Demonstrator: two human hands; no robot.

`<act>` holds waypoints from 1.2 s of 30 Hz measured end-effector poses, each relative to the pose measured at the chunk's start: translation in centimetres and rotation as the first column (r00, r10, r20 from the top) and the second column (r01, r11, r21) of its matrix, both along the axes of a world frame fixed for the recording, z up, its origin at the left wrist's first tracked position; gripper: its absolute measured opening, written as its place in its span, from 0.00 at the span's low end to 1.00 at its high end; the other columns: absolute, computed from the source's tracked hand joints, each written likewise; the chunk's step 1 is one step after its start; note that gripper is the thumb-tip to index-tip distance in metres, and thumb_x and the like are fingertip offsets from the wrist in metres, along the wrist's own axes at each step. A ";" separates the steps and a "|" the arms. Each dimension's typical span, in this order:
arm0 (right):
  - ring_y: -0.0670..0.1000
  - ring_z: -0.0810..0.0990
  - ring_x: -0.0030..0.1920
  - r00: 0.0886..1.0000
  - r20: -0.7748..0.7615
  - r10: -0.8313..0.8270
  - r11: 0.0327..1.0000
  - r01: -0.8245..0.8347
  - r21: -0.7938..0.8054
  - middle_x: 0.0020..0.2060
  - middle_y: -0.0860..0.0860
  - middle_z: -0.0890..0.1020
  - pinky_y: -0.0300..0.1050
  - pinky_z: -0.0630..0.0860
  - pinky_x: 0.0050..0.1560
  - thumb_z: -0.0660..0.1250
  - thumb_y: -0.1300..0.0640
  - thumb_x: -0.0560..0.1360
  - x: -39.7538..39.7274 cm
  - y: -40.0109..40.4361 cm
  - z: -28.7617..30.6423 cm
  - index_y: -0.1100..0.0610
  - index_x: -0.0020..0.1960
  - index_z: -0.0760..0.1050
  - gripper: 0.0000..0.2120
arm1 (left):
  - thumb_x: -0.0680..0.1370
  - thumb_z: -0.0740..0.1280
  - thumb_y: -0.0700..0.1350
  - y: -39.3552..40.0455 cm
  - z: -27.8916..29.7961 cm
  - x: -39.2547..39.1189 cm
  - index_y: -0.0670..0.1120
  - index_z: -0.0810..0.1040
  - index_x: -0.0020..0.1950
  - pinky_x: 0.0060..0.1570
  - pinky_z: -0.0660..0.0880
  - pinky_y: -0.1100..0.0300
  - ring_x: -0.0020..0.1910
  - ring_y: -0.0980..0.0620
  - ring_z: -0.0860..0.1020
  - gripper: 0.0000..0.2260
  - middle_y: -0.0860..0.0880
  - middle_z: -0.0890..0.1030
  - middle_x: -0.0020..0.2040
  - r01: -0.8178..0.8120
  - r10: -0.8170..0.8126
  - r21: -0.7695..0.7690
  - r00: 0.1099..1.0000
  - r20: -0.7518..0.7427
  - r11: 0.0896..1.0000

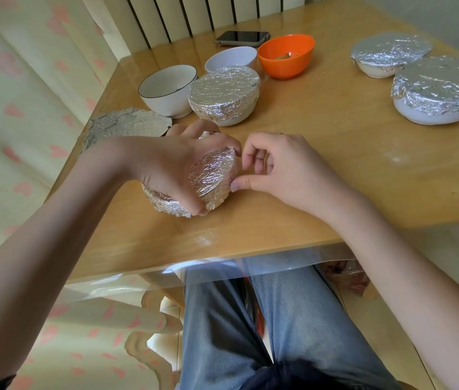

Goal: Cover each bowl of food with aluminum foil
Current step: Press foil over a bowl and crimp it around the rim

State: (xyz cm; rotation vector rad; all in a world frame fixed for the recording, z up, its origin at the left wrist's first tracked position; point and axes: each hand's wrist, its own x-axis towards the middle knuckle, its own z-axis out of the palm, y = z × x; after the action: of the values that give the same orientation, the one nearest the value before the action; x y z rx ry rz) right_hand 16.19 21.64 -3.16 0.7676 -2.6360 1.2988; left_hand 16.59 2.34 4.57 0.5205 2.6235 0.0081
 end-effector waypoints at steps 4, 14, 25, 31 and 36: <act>0.42 0.72 0.30 1.000 -0.003 -0.020 0.996 0.020 0.084 0.27 0.42 0.75 0.45 0.73 0.35 0.79 0.41 0.53 -1.7 -0.3 1.6 0.51 0.34 0.74 0.21 | 0.58 0.81 0.56 0.0 -0.1 -0.1 0.78 0.54 0.64 0.67 0.64 0.44 0.67 0.55 0.55 0.46 0.63 0.55 0.65 -0.005 0.005 0.007 1.000 -0.009 1.000; 0.42 0.71 0.28 0.993 0.119 0.022 0.990 -0.038 0.136 0.29 0.44 0.76 0.44 0.72 0.36 0.77 0.43 0.60 -0.5 1.5 0.8 0.49 0.38 0.75 0.16 | 0.55 0.69 0.75 1.1 -0.2 1.1 0.71 0.48 0.69 0.58 0.69 0.41 0.69 0.39 0.63 0.48 0.54 0.55 0.72 -0.266 0.256 -0.228 0.964 -0.074 0.937; 0.47 0.72 0.47 0.989 -0.082 -0.120 0.931 0.140 0.337 0.42 0.41 0.69 0.44 0.60 0.38 0.67 0.32 0.67 5.3 -2.3 0.4 0.48 0.50 0.70 0.23 | 0.55 0.79 0.67 -0.7 0.7 2.1 0.79 0.34 0.67 0.72 0.53 0.37 0.78 0.49 0.38 0.59 0.63 0.37 0.77 -0.071 0.080 -0.186 0.996 0.042 0.980; 0.46 0.70 0.39 0.994 -0.097 -0.050 0.959 0.075 0.273 0.34 0.43 0.69 0.43 0.62 0.34 0.71 0.39 0.67 4.2 -2.2 0.4 0.50 0.41 0.68 0.18 | 0.59 0.80 0.59 -0.9 0.0 1.9 0.78 0.43 0.65 0.67 0.65 0.41 0.75 0.49 0.52 0.52 0.62 0.48 0.73 -0.054 0.052 -0.111 0.998 -0.019 0.992; 0.45 0.71 0.37 0.998 -0.063 0.007 0.969 0.009 0.245 0.31 0.42 0.71 0.39 0.64 0.31 0.73 0.45 0.69 3.2 -1.8 0.6 0.49 0.40 0.71 0.13 | 0.60 0.80 0.59 -0.6 0.0 2.0 0.77 0.43 0.65 0.67 0.65 0.41 0.74 0.49 0.52 0.51 0.63 0.48 0.72 -0.054 0.052 -0.123 0.998 -0.021 0.991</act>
State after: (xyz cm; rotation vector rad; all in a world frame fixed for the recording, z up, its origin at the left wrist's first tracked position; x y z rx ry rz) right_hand 19.42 19.84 -2.60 0.8225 -2.7765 0.9401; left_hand 18.60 1.71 4.55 0.4097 2.6337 -0.1424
